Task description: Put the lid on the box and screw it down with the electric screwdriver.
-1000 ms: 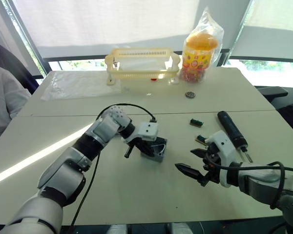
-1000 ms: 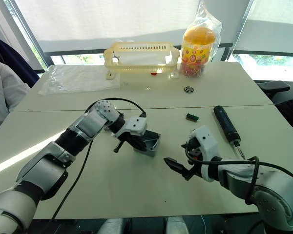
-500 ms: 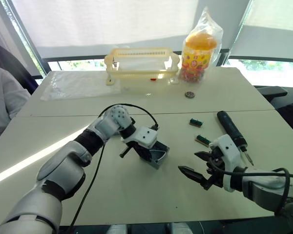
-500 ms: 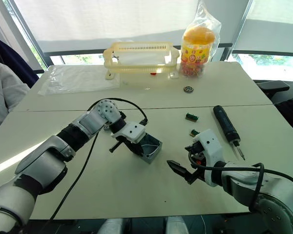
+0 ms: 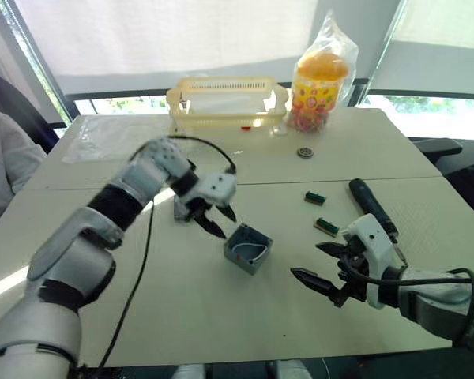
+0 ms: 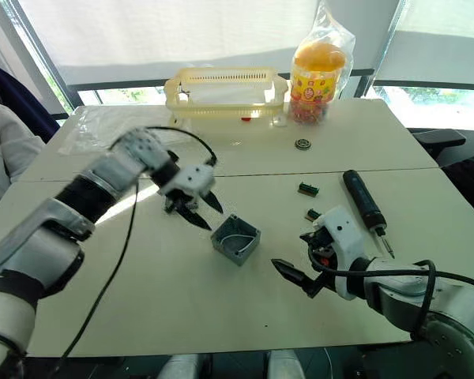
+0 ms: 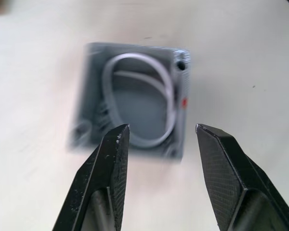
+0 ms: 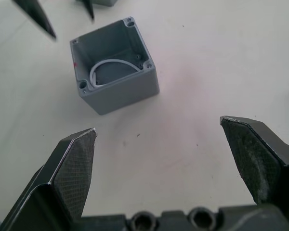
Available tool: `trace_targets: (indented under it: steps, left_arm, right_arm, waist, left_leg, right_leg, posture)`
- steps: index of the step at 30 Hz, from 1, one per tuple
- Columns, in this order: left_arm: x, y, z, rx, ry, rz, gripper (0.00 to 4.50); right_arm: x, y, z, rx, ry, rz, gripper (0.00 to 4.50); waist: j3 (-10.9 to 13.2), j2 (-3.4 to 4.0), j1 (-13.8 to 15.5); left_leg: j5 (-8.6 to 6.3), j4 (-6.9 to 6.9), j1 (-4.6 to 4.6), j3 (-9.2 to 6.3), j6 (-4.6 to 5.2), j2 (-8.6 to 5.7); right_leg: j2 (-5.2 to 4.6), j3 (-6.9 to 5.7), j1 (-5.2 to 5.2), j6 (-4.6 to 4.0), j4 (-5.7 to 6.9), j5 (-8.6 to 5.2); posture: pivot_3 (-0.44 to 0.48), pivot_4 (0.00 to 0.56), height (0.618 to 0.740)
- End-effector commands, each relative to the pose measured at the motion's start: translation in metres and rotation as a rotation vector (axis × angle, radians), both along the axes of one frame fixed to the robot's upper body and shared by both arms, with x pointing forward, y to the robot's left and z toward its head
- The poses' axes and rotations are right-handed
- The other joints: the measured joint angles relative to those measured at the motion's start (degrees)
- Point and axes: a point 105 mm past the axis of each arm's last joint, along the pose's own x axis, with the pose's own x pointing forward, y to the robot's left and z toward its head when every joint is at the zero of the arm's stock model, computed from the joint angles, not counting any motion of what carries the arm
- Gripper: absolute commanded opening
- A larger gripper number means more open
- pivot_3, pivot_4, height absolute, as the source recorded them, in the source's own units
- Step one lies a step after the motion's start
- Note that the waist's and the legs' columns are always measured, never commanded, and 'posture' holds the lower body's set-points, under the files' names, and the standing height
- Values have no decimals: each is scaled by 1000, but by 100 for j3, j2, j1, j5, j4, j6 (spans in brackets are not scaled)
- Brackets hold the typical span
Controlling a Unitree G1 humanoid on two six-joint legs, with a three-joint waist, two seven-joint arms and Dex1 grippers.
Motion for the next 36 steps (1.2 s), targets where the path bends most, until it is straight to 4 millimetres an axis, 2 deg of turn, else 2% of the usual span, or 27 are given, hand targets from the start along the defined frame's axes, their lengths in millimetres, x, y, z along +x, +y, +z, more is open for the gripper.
trace_targets:
  steps: [1, 3, 5, 7, 10, 13, 16, 20, 27, 31, 34, 35, 36]
  left_arm:
    - [18, 30, 41, -201, 29, 275, 2339]
    - [43, 58, 42, -284, 16, 570, 2339]
    - [65, 86, 34, -340, 44, 888, 2339]
    - [75, 105, 22, -402, 138, 1164, 2339]
    - [77, 118, 0, -434, 288, 1439, 2339]
    - [75, 117, -19, -403, 419, 1601, 2339]
    - [74, 110, -36, -328, 455, 1659, 2339]
    - [77, 106, -45, -289, 455, 1692, 2339]
    - [83, 89, -65, -177, 400, 1688, 2339]
    - [79, 83, -87, -36, 358, 1650, 2339]
    - [75, 83, -100, 44, 345, 1630, 1497]
    - [74, 83, -103, 61, 341, 1626, 1136]
    - [72, 82, -105, 67, 351, 1627, 566]
  right_arm:
    - [2, 4, 32, 48, -104, 112, 4500]
    - [6, 8, 48, 63, -147, 189, 4500]
    - [15, 12, 59, 50, -188, 254, 4500]
    - [27, 17, 66, 25, -222, 311, 4500]
    - [43, 31, 69, -6, -252, 405, 4500]
    - [54, 44, 64, -51, -265, 486, 4500]
    - [59, 54, 60, -83, -272, 546, 4500]
    - [63, 60, 55, -88, -276, 568, 4500]
    - [59, 60, 46, -45, -269, 521, 4500]
    - [58, 57, 44, -30, -276, 473, 4500]
    - [58, 56, 45, -18, -287, 438, 4500]
    - [58, 55, 45, -15, -288, 427, 4500]
    - [58, 54, 44, -11, -289, 416, 4500]
  waist:
    - [-2, 3, 9]
    - [-1, 3, -6]
    - [-1, 2, -17]
    - [1, -4, -11]
    - [6, -11, 11]
    - [11, -19, 31]
    - [11, -19, 24]
    - [12, -21, 22]
    - [12, -22, 37]
    - [10, -19, 44]
    - [5, -15, 41]
    - [2, -11, 41]
    - [-1, -6, 43]
  left_leg:
    - [-1, 2, 3, 0, 2, 0]
    - [-2, 4, 6, 2, 3, -1]
    - [-2, 4, 7, 1, 3, -1]
    - [-2, 6, 8, -3, 4, 1]
    - [-2, 10, -2, -8, 4, -1]
    - [-2, 14, -7, -9, 3, -4]
    - [-1, 15, -7, -8, 2, -9]
    - [0, 14, -7, -8, -1, -10]
    - [1, 14, -6, -6, -3, -14]
    - [2, 15, -5, -5, -3, -19]
    - [2, 14, 6, -5, -3, -20]
    - [2, 14, 8, -6, -3, -20]
    - [2, 14, 10, -5, -3, -20]
  right_leg:
    - [0, -1, 5, 3, 0, -2]
    - [-1, 0, 8, 5, 1, -3]
    - [0, 0, 7, 6, 2, -3]
    - [3, -2, 6, 9, 9, -5]
    - [4, -4, -2, 12, 13, -6]
    - [1, -7, -4, 13, 13, -6]
    - [-3, -7, -4, 14, 14, -6]
    - [-4, -8, -6, 13, 17, -5]
    - [-8, -8, -4, 13, 17, -5]
    - [-12, -8, -3, 13, 19, -4]
    - [-14, -8, 6, 13, 22, -5]
    - [-14, -8, 8, 13, 22, -5]
    - [-14, -7, 11, 13, 22, -5]
  posture:
    - [0, 150, 740]
    - [0, 150, 740]
    - [0, 150, 740]
    - [0, 150, 740]
    - [0, 150, 740]
    - [0, 150, 740]
    - [0, 150, 740]
    - [0, 150, 740]
    - [0, 150, 740]
    - [0, 150, 740]
    - [0, 150, 740]
    - [0, 150, 740]
    - [0, 150, 740]
